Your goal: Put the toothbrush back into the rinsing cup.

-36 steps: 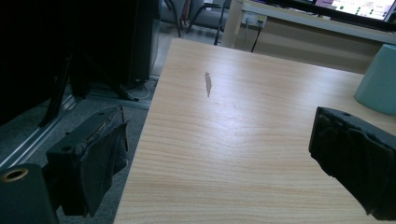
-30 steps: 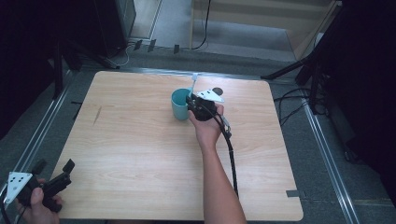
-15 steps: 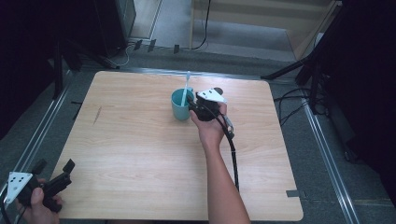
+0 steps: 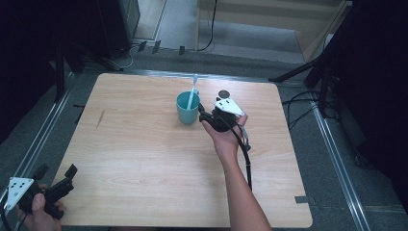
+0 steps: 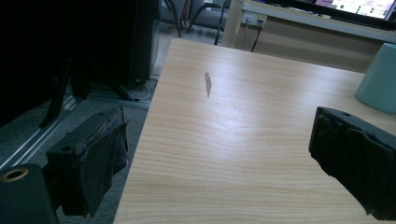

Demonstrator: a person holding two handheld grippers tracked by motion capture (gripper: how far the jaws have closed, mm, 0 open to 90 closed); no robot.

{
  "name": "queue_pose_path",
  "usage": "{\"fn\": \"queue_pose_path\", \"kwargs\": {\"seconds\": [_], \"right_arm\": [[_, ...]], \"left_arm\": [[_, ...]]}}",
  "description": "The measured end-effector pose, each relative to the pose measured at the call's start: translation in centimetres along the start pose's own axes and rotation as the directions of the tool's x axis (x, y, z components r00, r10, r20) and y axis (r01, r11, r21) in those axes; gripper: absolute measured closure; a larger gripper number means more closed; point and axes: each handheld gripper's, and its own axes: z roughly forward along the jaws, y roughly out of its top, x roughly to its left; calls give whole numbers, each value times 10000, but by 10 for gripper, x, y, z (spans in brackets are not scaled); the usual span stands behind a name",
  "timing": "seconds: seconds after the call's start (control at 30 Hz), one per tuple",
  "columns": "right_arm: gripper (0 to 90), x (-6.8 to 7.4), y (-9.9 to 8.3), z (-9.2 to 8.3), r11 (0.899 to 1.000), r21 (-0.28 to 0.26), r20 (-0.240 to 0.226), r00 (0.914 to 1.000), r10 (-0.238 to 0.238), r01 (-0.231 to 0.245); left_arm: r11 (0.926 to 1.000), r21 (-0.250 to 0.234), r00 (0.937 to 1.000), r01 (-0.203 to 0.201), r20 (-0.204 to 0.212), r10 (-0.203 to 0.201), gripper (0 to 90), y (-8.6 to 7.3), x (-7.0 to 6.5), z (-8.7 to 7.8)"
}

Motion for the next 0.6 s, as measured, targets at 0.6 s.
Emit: {"fn": "queue_pose_path", "kwargs": {"seconds": [0.6], "right_arm": [[31, -36, -25, -67, 9997, 6, 991, 9947, 260, -262]], "left_arm": [[10000, -19, 10000, -4, -14, 3, 49, 0, 0, 0]]}}
